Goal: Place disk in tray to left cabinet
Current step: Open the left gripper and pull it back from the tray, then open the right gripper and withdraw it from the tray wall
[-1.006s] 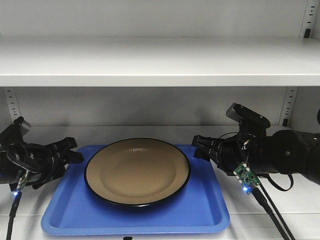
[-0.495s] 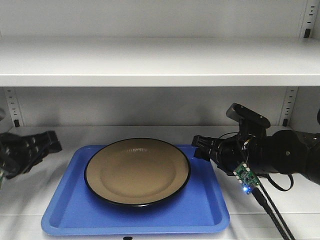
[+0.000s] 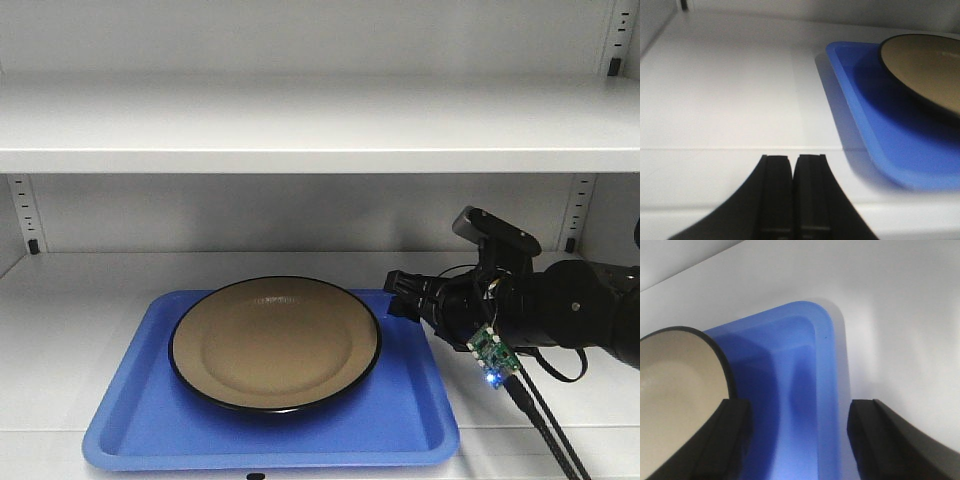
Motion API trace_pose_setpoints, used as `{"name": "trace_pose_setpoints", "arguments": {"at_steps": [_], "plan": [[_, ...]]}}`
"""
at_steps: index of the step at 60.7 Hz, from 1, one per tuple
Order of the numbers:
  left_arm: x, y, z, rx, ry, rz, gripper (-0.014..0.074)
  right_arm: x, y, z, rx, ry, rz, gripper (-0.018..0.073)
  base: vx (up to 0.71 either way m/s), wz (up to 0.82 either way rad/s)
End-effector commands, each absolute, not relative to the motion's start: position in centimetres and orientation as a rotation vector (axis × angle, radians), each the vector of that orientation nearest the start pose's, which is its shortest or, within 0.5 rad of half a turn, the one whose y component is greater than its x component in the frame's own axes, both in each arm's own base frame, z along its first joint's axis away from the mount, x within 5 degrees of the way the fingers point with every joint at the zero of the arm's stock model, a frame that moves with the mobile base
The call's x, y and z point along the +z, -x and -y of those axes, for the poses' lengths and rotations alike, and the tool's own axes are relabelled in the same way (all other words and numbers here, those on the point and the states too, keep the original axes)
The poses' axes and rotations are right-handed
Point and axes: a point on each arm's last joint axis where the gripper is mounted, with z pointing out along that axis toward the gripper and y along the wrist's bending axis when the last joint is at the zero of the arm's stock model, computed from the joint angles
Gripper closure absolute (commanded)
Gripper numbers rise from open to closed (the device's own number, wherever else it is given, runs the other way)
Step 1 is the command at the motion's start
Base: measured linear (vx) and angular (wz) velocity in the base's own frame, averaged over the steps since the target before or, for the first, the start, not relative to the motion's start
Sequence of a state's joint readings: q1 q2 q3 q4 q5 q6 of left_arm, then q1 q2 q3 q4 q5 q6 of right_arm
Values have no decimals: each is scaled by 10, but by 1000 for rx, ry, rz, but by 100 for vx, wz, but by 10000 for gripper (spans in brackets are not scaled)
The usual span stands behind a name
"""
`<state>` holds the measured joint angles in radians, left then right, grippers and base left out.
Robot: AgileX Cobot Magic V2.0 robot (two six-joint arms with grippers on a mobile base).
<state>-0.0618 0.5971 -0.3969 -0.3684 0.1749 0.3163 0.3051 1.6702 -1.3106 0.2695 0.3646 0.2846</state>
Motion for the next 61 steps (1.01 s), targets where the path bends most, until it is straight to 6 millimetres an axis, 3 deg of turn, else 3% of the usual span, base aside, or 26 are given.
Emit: {"name": "trace_pose_setpoints", "arguments": {"at_steps": [1, 14, 22, 28, 61], "plan": [[281, -105, 10, -93, -61, -1712, 605, 335, -365, -120, 586, -189, -2095, 75, 0, 0], [237, -61, 7, -56, -105, -1595, 603, 335, -365, -120, 586, -189, -2095, 75, 0, 0], [209, -52, 6, 25, -173, -1586, 603, 335, -365, -120, 586, -189, -2096, 75, 0, 0], [188, -57, 5, -11, -114, -1612, 603, 335, -365, -120, 586, -189, -2097, 75, 0, 0], [191, -57, 4, -3, -108, -1583, 603, 335, -365, -120, 586, -189, -2096, 76, 0, 0]]}}
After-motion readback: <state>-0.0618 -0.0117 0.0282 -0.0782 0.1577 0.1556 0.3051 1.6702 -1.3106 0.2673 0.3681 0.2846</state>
